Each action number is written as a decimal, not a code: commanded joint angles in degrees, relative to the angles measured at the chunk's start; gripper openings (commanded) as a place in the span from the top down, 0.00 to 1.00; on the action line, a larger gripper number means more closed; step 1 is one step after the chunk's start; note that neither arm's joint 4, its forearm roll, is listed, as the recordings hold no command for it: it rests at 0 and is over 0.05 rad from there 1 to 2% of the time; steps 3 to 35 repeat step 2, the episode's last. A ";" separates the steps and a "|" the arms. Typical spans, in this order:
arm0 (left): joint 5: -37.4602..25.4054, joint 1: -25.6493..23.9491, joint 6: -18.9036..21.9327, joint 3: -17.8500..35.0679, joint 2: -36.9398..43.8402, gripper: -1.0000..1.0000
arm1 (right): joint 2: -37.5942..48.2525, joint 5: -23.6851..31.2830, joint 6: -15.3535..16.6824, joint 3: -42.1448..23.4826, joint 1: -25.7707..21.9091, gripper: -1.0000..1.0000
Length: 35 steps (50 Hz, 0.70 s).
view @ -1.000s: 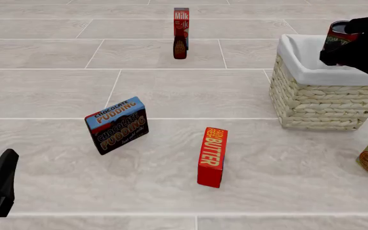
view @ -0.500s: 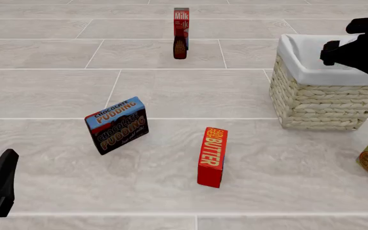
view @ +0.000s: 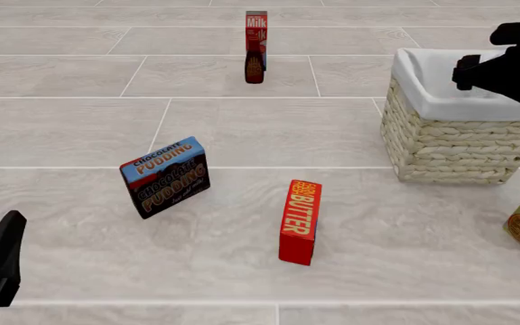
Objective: Pick the tomato sauce and place it in the basket.
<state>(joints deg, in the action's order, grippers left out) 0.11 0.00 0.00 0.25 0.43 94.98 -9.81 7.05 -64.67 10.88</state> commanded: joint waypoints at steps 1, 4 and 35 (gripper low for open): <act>0.00 0.00 0.00 0.00 0.00 0.00 | -0.93 0.35 -0.34 0.17 -0.13 0.00; 0.00 0.00 0.00 0.00 0.00 0.00 | -1.17 0.41 -0.40 0.21 -0.06 0.00; 0.00 0.00 0.00 0.00 0.00 0.00 | -1.17 0.41 -0.40 0.21 -0.06 0.00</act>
